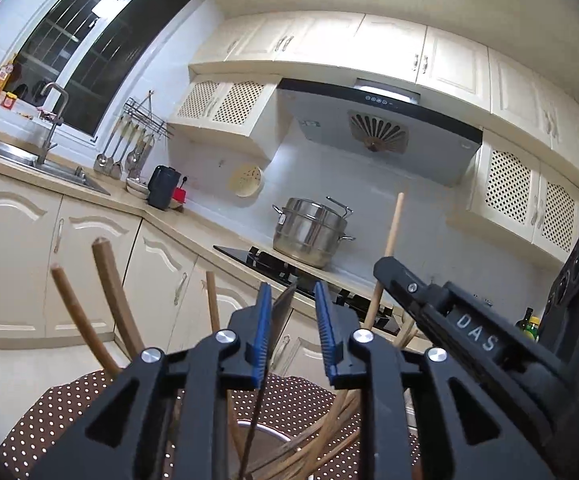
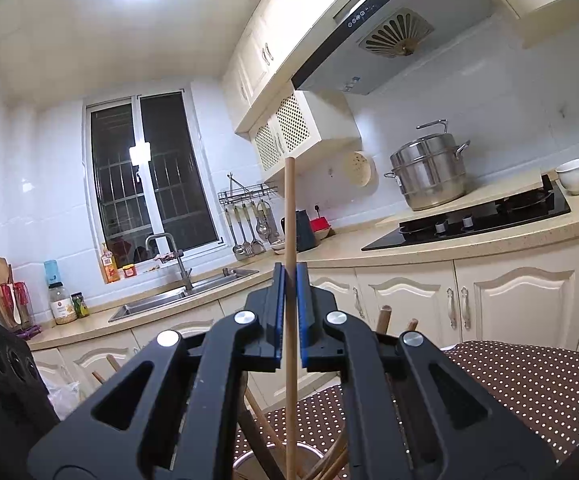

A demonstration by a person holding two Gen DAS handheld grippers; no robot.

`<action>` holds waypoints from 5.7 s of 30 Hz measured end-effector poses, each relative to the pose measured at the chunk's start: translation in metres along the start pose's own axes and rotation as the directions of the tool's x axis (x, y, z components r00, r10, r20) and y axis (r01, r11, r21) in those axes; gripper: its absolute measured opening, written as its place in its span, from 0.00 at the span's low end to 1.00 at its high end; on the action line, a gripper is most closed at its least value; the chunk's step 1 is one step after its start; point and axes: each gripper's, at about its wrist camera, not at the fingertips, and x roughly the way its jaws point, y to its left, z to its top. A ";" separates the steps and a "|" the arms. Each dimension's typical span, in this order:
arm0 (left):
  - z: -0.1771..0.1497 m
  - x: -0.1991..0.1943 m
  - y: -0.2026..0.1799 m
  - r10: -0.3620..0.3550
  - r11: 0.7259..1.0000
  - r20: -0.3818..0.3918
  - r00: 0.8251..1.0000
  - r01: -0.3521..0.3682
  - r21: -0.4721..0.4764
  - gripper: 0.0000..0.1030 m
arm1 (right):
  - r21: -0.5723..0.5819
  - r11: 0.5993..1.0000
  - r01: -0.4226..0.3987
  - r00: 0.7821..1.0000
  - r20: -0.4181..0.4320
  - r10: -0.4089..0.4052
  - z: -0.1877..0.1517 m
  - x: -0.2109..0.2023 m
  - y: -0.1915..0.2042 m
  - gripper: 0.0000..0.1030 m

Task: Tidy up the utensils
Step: 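Open the left gripper to drop the black fork into the pink cup, then open the right gripper to drop its chopstick into the pink cup, then move both open grippers back down toward the remaining utensils, then grasp a wooden chopstick from the table with the left gripper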

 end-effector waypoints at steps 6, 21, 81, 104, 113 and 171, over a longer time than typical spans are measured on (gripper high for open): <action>0.007 -0.011 0.002 0.011 1.000 -0.006 1.000 -0.012 -0.012 0.31 | -0.002 1.000 -0.001 1.000 -0.008 0.001 -0.002 -0.001 0.003 0.06; 0.021 -0.040 0.003 0.126 0.988 -0.022 0.992 -0.124 0.095 0.42 | -0.019 1.000 0.005 0.998 -0.057 -0.006 -0.010 -0.010 0.014 0.06; 0.054 -0.143 -0.030 0.326 0.895 -0.106 0.939 -0.271 0.356 0.76 | -0.075 0.985 0.158 0.977 -0.136 -0.167 -0.011 -0.129 0.040 0.67; -0.010 -0.105 -0.052 0.346 0.876 -0.381 0.857 -0.151 0.458 0.77 | 0.016 0.951 0.309 0.913 -0.286 -0.291 -0.045 -0.161 -0.034 0.70; -0.056 -0.079 -0.048 0.356 0.876 -0.550 0.756 -0.065 0.478 0.77 | 0.040 0.928 0.370 0.859 -0.396 -0.325 -0.074 -0.161 -0.062 0.70; -0.128 -0.098 0.029 0.247 0.960 -0.866 0.434 0.014 0.281 0.06 | -0.189 0.933 0.306 0.547 -0.767 -0.335 -0.144 -0.073 -0.029 0.70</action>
